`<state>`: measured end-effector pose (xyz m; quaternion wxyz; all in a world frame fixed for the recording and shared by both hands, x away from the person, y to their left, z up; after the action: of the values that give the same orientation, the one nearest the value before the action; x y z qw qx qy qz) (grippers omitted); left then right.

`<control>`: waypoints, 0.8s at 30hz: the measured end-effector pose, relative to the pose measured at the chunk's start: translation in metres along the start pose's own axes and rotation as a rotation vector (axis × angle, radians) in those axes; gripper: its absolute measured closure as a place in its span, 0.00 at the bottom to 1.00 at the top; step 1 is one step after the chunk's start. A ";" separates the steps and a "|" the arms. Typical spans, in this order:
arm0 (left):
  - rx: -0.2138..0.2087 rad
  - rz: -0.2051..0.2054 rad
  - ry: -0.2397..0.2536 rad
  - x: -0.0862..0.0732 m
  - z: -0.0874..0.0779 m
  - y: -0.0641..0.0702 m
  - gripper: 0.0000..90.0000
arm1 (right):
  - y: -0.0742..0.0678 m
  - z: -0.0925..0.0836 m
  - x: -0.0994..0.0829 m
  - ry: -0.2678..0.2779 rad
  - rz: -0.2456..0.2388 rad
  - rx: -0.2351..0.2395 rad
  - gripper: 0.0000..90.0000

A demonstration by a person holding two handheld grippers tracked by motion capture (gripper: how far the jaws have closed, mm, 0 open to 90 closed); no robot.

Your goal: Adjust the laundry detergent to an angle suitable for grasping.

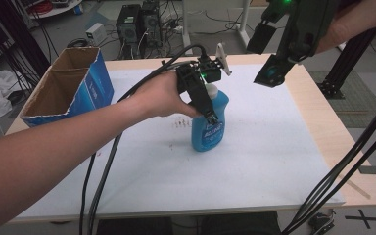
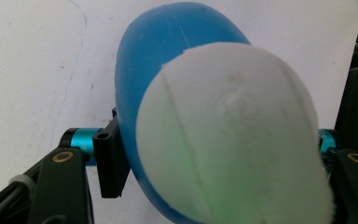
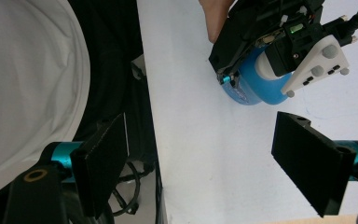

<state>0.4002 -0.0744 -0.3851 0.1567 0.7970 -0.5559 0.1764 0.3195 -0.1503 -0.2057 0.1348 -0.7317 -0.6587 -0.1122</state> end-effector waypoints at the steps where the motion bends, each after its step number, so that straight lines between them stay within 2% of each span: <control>1: 0.001 -0.003 0.000 0.000 0.000 0.000 0.37 | 0.000 0.000 0.000 0.000 -0.001 0.000 0.20; 13: 0.010 -0.009 0.001 0.000 0.000 0.000 0.39 | 0.000 -0.001 0.000 0.002 -0.003 0.001 0.20; 24: 0.029 0.016 0.002 0.001 -0.002 -0.002 0.41 | 0.000 -0.001 0.000 0.000 0.002 0.001 0.20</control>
<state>0.4020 -0.0734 -0.3835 0.1445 0.7947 -0.5594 0.1863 0.3195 -0.1508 -0.2051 0.1353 -0.7324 -0.6578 -0.1118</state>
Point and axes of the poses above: each handheld gripper's, and its own axes: z roughly forward along the jaws, x roughly out of its top, y roughly to its right, the point moved 9 cm from there along z, roughly forward along the jaws, and after that the axes turned 4 degrees about y, right-handed, at the moved point
